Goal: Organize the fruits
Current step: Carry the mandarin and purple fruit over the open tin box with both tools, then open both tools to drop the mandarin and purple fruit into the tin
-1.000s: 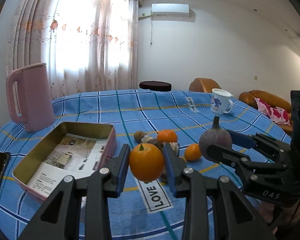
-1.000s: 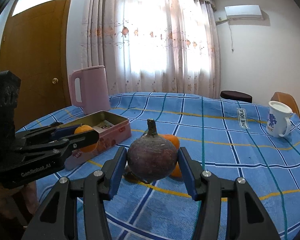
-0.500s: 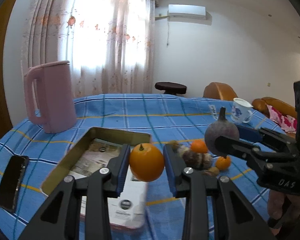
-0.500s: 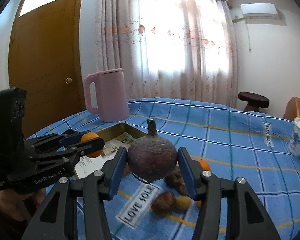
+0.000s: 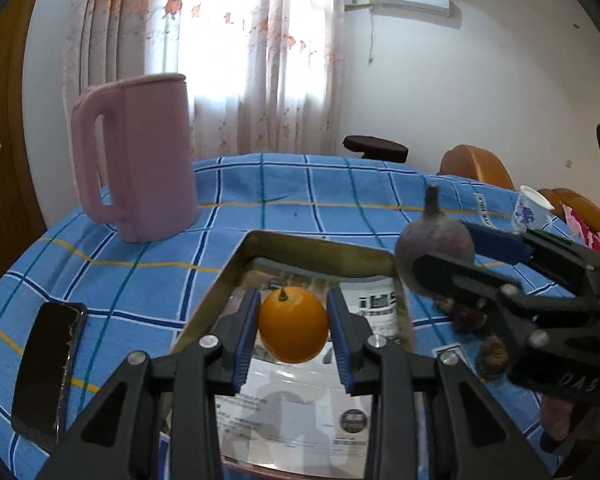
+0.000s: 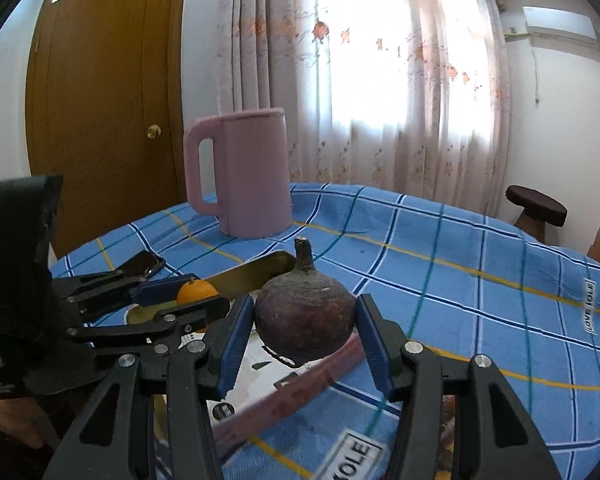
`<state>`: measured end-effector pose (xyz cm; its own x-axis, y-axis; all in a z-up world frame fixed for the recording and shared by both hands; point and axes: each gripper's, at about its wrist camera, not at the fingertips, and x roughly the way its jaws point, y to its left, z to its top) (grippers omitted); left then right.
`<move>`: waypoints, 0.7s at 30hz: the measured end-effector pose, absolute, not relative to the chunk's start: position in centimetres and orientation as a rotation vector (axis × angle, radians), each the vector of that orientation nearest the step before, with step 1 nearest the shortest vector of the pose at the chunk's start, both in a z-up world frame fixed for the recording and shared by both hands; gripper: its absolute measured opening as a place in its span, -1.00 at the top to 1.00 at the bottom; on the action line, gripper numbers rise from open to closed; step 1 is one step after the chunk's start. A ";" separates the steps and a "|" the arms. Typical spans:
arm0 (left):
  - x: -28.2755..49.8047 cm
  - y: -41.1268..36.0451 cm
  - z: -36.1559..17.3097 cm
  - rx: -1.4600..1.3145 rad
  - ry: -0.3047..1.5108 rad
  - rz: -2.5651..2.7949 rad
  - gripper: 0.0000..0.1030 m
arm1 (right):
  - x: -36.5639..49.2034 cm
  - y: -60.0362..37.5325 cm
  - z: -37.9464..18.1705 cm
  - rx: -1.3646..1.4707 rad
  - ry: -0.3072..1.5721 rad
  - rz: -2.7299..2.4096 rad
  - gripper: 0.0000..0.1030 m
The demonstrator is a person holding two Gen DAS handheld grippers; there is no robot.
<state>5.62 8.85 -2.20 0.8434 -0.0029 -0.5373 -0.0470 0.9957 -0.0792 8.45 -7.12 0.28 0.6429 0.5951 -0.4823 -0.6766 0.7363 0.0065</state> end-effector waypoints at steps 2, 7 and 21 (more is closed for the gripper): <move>6.0 9.3 -2.5 -0.089 0.584 0.030 0.31 | 8.9 -6.3 -0.3 -0.194 0.500 0.732 -0.05; 6.6 10.2 -3.1 -0.094 0.617 0.046 0.31 | 9.9 -5.0 -1.7 -0.212 0.556 0.738 -0.05; 7.5 10.3 -4.7 -0.069 0.697 0.068 0.31 | 10.7 -3.4 -3.9 -0.267 0.621 0.726 -0.06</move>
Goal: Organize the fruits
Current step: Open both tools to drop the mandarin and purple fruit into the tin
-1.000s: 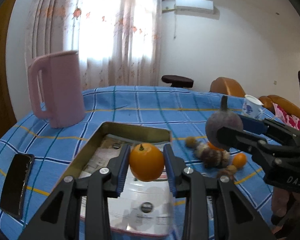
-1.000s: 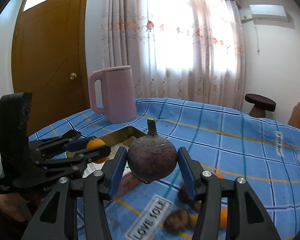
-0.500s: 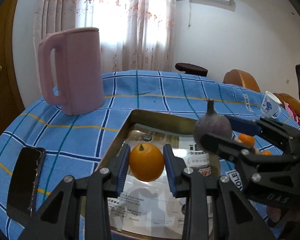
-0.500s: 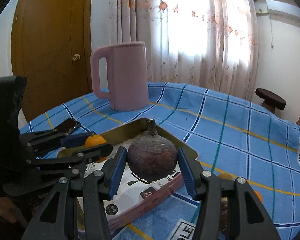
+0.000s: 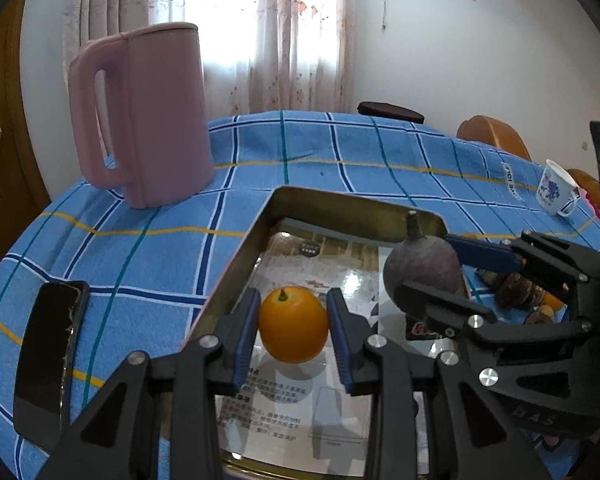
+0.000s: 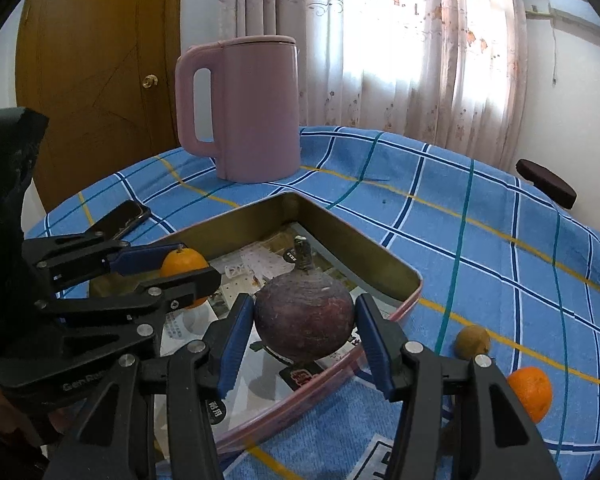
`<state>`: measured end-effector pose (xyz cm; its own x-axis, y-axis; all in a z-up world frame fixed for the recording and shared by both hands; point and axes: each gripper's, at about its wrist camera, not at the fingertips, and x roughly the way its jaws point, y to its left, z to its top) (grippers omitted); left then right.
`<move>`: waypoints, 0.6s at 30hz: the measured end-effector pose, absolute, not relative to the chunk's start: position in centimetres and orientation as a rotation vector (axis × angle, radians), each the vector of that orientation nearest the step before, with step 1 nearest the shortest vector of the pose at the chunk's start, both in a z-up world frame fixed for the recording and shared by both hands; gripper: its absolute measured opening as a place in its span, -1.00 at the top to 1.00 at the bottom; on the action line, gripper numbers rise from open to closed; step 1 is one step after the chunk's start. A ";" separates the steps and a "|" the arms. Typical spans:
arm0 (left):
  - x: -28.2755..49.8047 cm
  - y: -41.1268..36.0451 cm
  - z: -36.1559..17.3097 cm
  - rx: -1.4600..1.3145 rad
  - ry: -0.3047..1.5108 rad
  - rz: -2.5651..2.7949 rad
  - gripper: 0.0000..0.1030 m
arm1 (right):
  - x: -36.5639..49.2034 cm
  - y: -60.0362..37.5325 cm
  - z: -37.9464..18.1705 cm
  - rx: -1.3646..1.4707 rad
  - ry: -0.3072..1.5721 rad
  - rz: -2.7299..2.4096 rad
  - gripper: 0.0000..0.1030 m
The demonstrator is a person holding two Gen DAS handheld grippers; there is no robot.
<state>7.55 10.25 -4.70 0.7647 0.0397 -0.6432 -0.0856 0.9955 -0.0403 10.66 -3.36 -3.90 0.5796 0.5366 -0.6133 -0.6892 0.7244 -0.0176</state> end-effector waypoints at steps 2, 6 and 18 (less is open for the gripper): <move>7.6 10.4 -4.6 -0.069 0.696 0.075 0.29 | 10.6 -3.2 -3.9 -0.275 0.625 0.736 -0.07; 7.3 10.3 -4.3 -0.065 0.690 0.083 0.22 | 10.2 -3.2 -3.9 -0.283 0.614 0.736 -0.14; 2.5 4.9 -0.8 -0.063 0.504 -0.007 -0.79 | 6.6 -13.3 -1.1 -0.228 0.510 0.568 -0.27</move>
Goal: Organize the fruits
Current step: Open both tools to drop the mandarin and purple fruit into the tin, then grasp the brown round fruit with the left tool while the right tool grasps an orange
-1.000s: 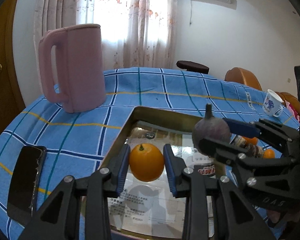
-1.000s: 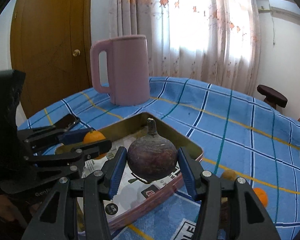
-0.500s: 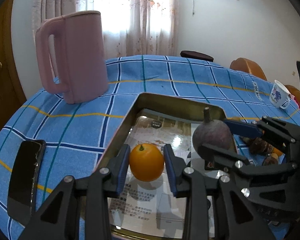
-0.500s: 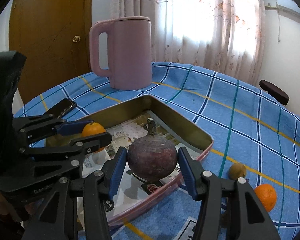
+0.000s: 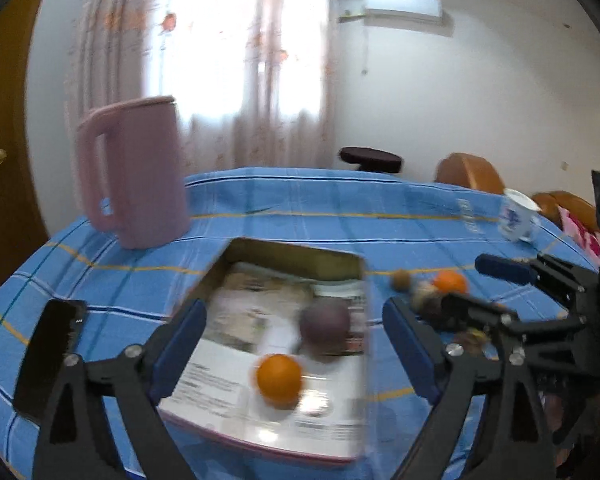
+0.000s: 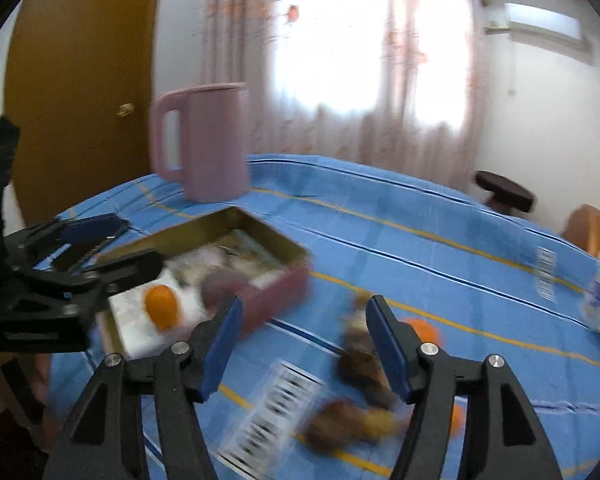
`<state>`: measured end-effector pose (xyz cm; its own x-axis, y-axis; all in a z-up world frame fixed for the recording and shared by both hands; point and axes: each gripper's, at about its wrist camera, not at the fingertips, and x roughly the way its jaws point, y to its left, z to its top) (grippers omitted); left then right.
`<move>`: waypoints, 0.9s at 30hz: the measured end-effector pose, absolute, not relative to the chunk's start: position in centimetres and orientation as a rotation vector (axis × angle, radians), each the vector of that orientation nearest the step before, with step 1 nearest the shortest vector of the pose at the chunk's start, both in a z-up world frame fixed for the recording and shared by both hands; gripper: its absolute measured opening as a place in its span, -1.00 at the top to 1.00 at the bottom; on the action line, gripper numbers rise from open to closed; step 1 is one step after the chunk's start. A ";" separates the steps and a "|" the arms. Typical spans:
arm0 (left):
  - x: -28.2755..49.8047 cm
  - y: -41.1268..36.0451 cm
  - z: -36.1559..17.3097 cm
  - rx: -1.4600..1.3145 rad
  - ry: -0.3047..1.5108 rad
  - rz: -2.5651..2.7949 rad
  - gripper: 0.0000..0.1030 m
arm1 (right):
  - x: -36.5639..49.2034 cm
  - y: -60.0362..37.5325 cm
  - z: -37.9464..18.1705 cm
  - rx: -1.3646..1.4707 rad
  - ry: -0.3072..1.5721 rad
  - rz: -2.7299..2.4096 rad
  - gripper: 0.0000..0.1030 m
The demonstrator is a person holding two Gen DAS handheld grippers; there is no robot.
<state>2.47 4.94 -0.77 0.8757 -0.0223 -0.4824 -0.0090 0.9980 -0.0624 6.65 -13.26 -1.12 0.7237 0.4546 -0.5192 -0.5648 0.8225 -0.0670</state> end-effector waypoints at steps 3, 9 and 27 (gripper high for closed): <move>2.2 2.1 -0.8 -0.051 0.500 -0.069 -0.79 | 6.4 -16.9 -1.3 -0.231 0.501 0.461 -0.27; 3.1 -3.0 -1.7 -0.002 0.547 -0.160 -0.79 | 7.2 -22.1 -2.8 -0.178 0.562 0.335 -0.27; 7.0 -7.1 -6.1 0.025 0.808 -0.297 -0.26 | 10.1 -21.6 -5.8 -0.157 0.794 0.441 -0.09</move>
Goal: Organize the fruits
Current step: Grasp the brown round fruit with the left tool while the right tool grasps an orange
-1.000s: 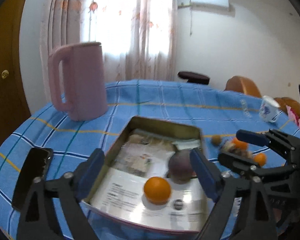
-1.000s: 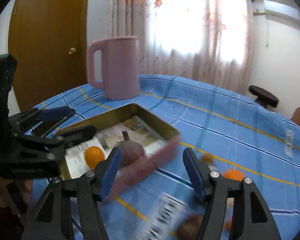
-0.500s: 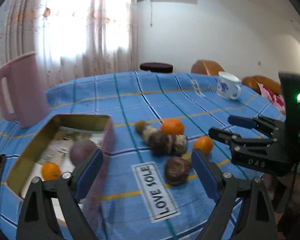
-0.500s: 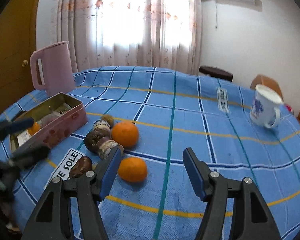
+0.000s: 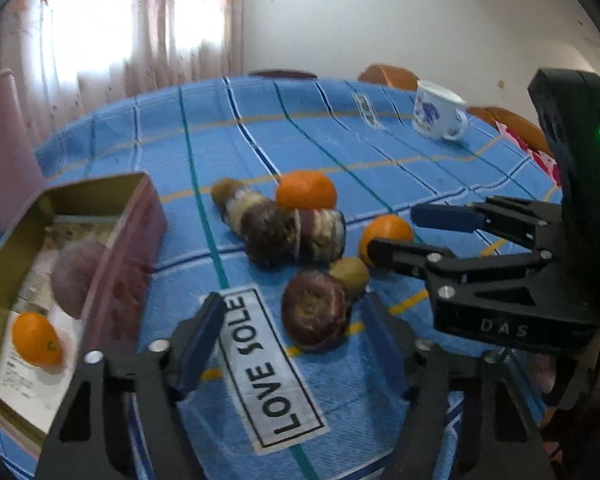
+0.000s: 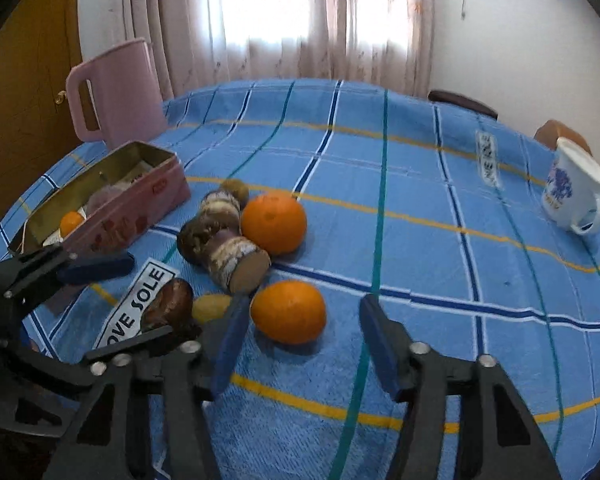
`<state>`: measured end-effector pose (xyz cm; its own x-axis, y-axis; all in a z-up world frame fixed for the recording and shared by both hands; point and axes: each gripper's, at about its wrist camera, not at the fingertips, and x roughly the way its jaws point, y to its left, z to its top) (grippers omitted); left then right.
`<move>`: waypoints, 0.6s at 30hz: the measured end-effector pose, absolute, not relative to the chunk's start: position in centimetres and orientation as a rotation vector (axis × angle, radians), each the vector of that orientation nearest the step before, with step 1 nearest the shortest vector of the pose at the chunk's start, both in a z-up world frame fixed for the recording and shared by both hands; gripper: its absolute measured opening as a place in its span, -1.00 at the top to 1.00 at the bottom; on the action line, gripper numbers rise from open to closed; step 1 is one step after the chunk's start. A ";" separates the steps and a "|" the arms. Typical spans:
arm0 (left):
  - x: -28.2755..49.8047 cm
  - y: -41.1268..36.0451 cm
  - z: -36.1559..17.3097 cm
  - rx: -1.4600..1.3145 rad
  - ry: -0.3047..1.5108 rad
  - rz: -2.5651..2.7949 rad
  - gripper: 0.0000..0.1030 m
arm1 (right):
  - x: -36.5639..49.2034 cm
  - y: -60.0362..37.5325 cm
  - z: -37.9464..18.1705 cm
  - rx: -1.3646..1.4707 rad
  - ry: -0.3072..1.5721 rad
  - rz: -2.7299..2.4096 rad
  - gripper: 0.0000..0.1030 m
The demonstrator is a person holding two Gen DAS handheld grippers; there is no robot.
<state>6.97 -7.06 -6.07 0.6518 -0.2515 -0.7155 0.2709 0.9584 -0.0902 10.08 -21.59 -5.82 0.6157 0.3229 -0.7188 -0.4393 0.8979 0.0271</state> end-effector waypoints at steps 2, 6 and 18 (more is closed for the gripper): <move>7.3 -7.0 -6.4 0.013 0.839 -0.316 -0.25 | 10.3 -21.4 -6.1 -0.155 0.819 0.463 -0.03; 7.4 -6.9 -6.6 -0.018 0.852 -0.344 0.03 | 9.9 -21.3 -6.0 -0.144 0.813 0.491 0.22; 6.1 -6.2 -5.4 -0.045 0.756 -0.358 0.24 | 8.2 -21.8 -4.4 -0.145 0.688 0.466 0.23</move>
<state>6.06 -6.20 -5.43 0.6698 -0.3341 -0.6631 0.3017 0.9385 -0.1681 8.24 -21.76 -4.35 0.6745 0.3657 -0.6413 -0.4596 0.8878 0.0229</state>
